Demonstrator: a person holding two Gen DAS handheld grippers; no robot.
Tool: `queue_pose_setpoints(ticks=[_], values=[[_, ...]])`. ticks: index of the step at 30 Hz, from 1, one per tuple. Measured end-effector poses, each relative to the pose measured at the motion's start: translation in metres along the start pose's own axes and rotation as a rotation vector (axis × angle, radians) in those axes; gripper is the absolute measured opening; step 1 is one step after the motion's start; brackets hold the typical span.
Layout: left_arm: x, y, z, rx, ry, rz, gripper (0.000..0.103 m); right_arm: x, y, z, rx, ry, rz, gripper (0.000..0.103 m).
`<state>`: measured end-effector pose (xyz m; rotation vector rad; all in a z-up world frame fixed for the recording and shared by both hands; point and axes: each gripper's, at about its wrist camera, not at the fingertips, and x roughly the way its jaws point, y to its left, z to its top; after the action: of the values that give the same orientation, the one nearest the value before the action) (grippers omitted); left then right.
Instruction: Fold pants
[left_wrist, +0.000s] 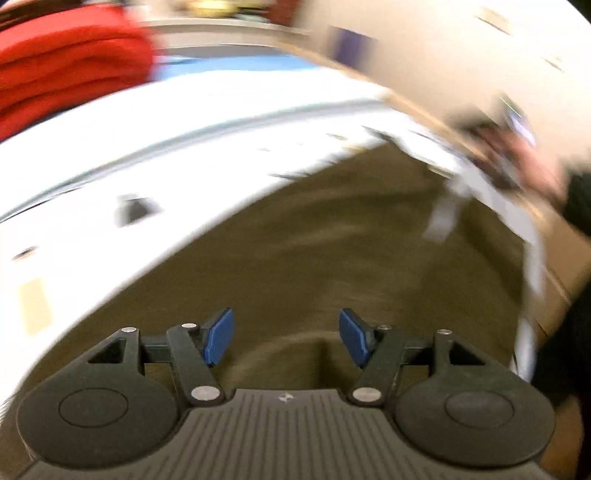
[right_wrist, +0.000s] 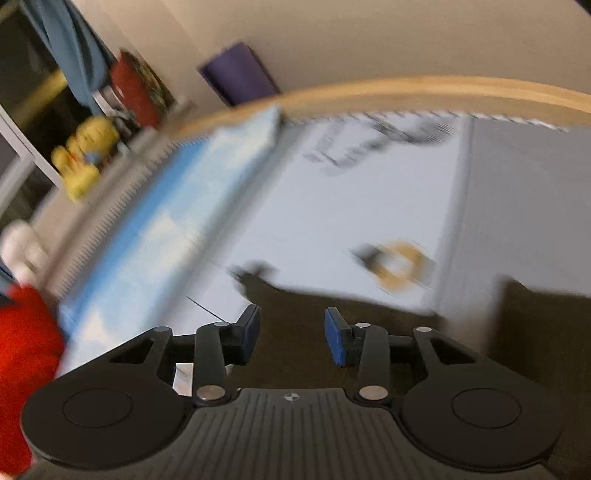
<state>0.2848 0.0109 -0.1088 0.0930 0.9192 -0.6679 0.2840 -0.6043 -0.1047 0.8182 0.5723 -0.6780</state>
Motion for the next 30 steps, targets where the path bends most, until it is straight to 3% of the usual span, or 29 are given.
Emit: queue_pose_setpoints(ticks=[2,4,6,9,13,17,19,20,21,23,26,28,30], values=[[-0.013,0.035,-0.004,-0.090,-0.021,0.154,0.071,0.000,-0.028,-0.024,0.020,0.027,-0.053,0.041],[-0.025,0.072,-0.012,-0.207,0.003,0.285,0.075,0.009,-0.043,-0.035,0.072,0.121,-0.131,0.043],[-0.037,0.106,-0.021,-0.304,0.031,0.413,0.084,0.009,-0.052,-0.041,0.110,0.175,-0.139,0.044],[-0.050,0.151,-0.043,-0.430,0.115,0.546,0.085,0.011,-0.046,-0.051,0.057,0.212,-0.129,0.046],[-0.061,0.186,-0.076,-0.572,0.174,0.556,0.085,0.017,-0.035,-0.066,0.003,0.259,-0.171,0.046],[-0.048,0.189,-0.091,-0.570,0.204,0.568,0.085,0.019,-0.013,-0.080,-0.118,0.267,-0.190,0.046],[-0.044,0.191,-0.095,-0.578,0.210,0.579,0.081,0.020,-0.010,-0.082,-0.144,0.264,-0.181,0.026],[-0.040,0.189,-0.096,-0.577,0.197,0.577,0.070,0.022,-0.009,-0.083,-0.163,0.267,-0.175,0.009],[-0.038,0.186,-0.095,-0.561,0.178,0.571,0.052,0.022,-0.009,-0.084,-0.169,0.265,-0.166,0.007],[-0.036,0.174,-0.082,-0.471,0.123,0.614,0.040,0.020,-0.011,-0.080,-0.160,0.242,-0.191,0.005],[-0.038,0.153,-0.063,-0.326,-0.002,0.695,0.040,0.006,-0.019,-0.075,-0.131,0.171,-0.284,0.005],[-0.034,0.150,-0.056,-0.314,0.019,0.704,0.044,0.012,-0.025,-0.077,-0.123,0.211,-0.318,0.006],[-0.033,0.156,-0.057,-0.357,0.054,0.681,0.052,0.010,-0.021,-0.075,-0.147,0.186,-0.359,0.023]])
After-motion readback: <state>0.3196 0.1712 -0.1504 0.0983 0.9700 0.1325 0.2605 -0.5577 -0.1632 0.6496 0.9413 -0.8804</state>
